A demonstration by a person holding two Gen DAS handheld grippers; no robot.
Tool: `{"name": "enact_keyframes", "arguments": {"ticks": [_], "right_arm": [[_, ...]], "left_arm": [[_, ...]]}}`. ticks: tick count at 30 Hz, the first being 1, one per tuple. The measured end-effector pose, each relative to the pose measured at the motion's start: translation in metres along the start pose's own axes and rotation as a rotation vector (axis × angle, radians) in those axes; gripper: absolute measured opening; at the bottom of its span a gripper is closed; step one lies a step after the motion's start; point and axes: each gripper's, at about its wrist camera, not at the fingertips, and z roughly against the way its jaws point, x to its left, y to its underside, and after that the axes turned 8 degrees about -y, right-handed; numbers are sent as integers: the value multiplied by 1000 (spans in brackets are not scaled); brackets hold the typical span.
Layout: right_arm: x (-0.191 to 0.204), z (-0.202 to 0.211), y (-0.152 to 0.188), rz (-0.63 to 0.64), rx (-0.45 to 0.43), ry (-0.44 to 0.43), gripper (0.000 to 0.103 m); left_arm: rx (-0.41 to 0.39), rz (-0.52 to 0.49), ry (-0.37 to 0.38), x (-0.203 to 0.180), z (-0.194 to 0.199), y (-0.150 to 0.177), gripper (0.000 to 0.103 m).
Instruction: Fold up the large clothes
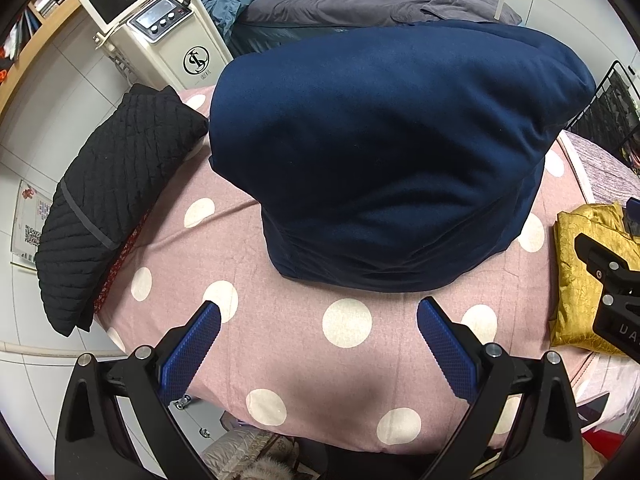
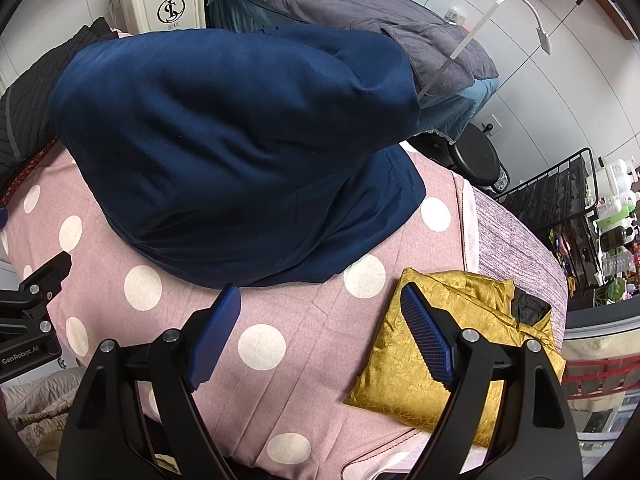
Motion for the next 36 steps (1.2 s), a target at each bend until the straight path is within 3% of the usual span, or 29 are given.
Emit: {"name": "enact_keyframes", "arguments": {"ticks": [12, 20, 24, 27, 30, 32, 36], "right_arm": [[5, 1, 2, 13, 1, -6, 82], [11, 3, -1, 41, -32, -39, 82], [12, 12, -3, 40, -79, -103, 82], [13, 26, -11, 54, -140, -172, 82], [25, 40, -29, 135, -199, -209, 83], [40, 42, -43, 223, -222, -219, 94], [88, 20, -77, 462, -242, -186, 95]], "left_arm": [[5, 3, 11, 4, -1, 3, 97], [-14, 30, 71, 12, -5, 6, 97], [-10, 94, 142, 29, -11, 7, 97], [0, 200, 188, 57, -17, 7, 97], [4, 310, 204, 92, -25, 10, 97], [12, 358, 195, 111, -31, 13, 97], [53, 418, 171, 136, -45, 28, 97]]}}
